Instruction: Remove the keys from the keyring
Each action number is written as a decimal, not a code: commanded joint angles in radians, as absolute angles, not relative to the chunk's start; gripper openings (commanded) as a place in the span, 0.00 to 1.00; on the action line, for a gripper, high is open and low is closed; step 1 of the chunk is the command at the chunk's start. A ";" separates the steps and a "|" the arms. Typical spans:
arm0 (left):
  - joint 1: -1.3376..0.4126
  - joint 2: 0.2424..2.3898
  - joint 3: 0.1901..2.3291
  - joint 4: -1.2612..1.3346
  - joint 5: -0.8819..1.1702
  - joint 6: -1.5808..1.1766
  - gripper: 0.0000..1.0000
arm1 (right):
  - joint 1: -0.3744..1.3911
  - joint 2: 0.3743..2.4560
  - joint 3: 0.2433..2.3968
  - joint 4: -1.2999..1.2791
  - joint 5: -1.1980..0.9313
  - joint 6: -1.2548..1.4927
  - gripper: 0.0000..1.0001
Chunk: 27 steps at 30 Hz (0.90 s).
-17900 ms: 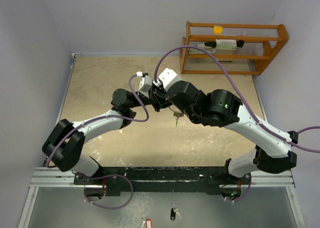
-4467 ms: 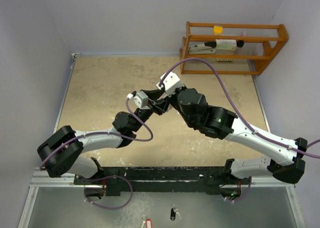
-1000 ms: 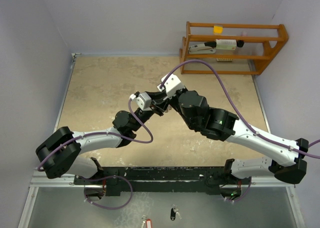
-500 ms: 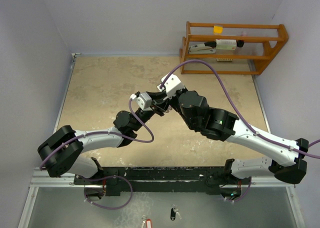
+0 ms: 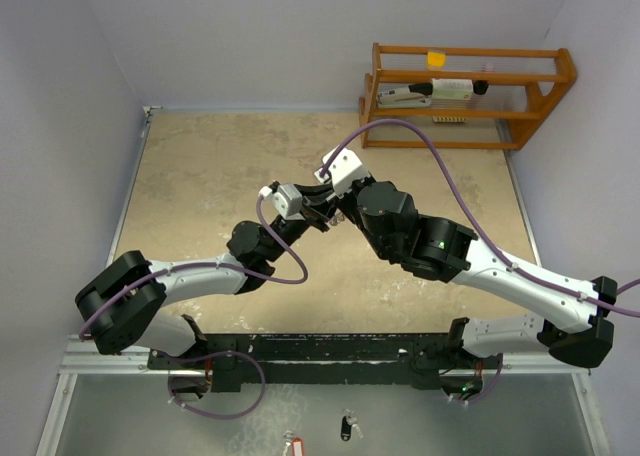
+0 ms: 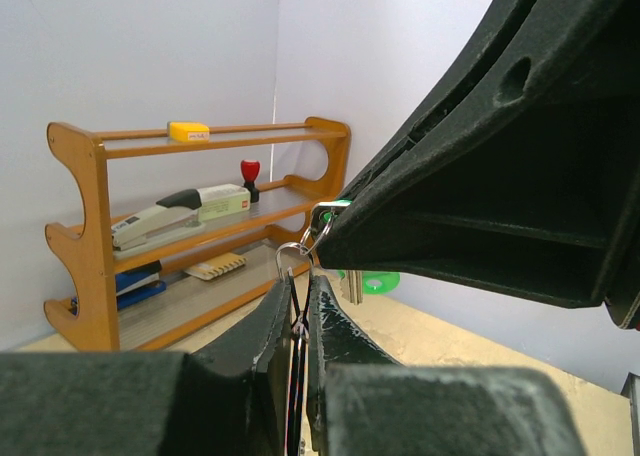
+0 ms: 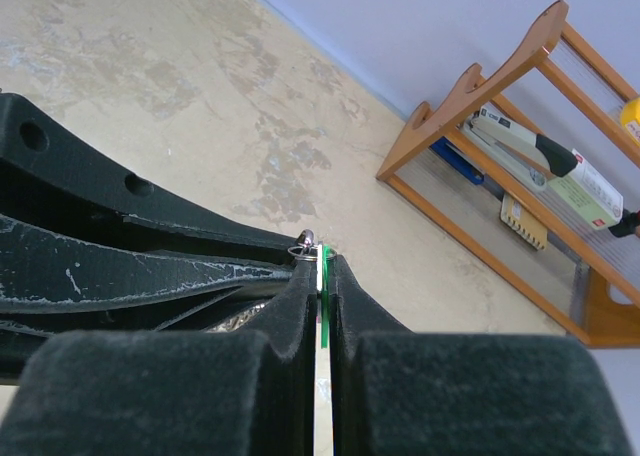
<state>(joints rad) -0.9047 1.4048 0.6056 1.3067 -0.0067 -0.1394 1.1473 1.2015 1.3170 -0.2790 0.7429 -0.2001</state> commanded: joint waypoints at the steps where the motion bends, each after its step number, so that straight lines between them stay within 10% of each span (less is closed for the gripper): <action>1: -0.908 1.392 0.647 1.302 -0.021 -0.170 0.00 | 1.154 1.166 1.319 -0.228 0.765 -0.187 0.00; 27: -0.908 1.158 0.581 0.888 0.212 0.110 0.00 | 1.156 1.163 1.412 -0.279 0.832 -0.273 0.00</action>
<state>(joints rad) -0.9054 1.2201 0.5690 1.0515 0.0978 0.0154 1.1671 1.2015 1.3273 -0.3187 0.7425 -0.2295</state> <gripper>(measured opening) 0.038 0.019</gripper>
